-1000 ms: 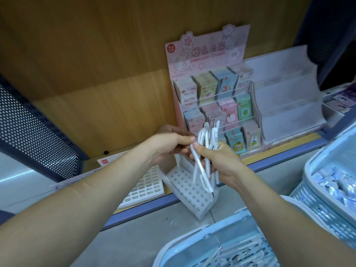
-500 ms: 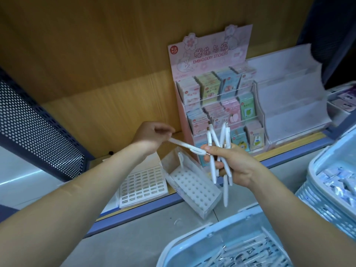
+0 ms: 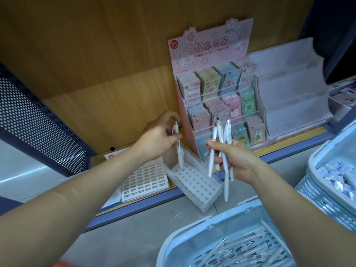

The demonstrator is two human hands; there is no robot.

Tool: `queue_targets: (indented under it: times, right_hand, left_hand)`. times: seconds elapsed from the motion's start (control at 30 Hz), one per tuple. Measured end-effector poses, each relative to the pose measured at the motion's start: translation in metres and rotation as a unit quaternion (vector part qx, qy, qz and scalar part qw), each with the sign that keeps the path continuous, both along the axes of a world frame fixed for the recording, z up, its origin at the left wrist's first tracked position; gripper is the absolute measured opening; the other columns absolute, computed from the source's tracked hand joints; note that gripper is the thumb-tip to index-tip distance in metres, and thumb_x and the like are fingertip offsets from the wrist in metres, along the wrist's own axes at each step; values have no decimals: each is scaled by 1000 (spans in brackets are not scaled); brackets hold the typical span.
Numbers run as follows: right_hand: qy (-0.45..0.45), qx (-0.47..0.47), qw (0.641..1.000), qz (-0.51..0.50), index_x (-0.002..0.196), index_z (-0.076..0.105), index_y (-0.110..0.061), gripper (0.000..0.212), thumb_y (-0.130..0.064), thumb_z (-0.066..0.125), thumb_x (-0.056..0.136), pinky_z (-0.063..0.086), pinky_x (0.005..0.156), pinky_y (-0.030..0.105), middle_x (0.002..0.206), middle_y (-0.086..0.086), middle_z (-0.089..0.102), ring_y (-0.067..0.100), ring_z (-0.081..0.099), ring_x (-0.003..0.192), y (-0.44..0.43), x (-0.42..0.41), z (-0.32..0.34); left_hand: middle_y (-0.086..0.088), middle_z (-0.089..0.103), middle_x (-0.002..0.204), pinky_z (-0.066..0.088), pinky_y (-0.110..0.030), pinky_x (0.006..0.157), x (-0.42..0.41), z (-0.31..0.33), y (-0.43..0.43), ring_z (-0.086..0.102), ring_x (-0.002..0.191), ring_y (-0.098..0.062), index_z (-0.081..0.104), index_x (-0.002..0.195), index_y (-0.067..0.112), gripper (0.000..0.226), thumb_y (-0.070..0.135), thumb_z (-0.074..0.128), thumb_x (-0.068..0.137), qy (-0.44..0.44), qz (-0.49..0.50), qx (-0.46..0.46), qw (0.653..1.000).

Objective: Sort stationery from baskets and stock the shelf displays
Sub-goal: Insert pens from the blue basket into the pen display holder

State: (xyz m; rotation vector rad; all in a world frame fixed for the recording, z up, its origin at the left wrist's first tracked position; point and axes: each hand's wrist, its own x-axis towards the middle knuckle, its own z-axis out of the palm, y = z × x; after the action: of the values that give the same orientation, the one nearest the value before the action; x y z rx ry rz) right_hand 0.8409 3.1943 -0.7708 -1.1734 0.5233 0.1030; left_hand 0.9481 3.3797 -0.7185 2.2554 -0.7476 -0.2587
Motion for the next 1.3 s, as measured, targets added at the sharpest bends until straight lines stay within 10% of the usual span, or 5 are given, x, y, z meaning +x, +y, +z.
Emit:
queue_targets:
  times: [0.2, 0.5, 0.97, 1.3]
  right_hand:
    - [14, -7, 997, -72, 84, 55, -9, 14, -11, 67, 91, 34, 34, 20, 50, -1, 49, 9, 44, 38, 10, -4, -23]
    - [19, -7, 995, -97, 77, 61, -8, 14, -5, 67, 89, 33, 33, 18, 57, 4, 48, 7, 45, 39, 18, -3, -32]
    - [21, -27, 996, -85, 102, 67, 4, 23, -4, 74, 82, 42, 46, 26, 74, 14, 59, 11, 47, 46, 14, 0, -44]
    - [26, -63, 995, -73, 84, 66, -5, 12, -1, 76, 79, 43, 58, 35, 84, 23, 63, 16, 48, 52, 16, 4, -52]
  left_hand:
    - [-6, 70, 89, 56, -47, 79, 11, -40, 17, 69, 84, -27, 63, 88, 36, 15, 22, 65, 93, 66, 20, 63, 996]
    - [13, 61, 74, 36, -14, 52, 13, -48, 11, 50, 57, 2, 72, 96, 23, 9, 24, 63, 93, -6, 4, 107, 994]
    - [-1, 59, 84, 50, -41, 76, 13, -67, 9, 58, 80, -23, 59, 93, 21, 26, 30, 37, 102, -93, -102, 293, 946]
    - [6, 71, 88, 53, -33, 73, 15, -78, 3, 65, 79, -14, 71, 90, 28, 11, 34, 61, 91, -107, 24, 220, 969]
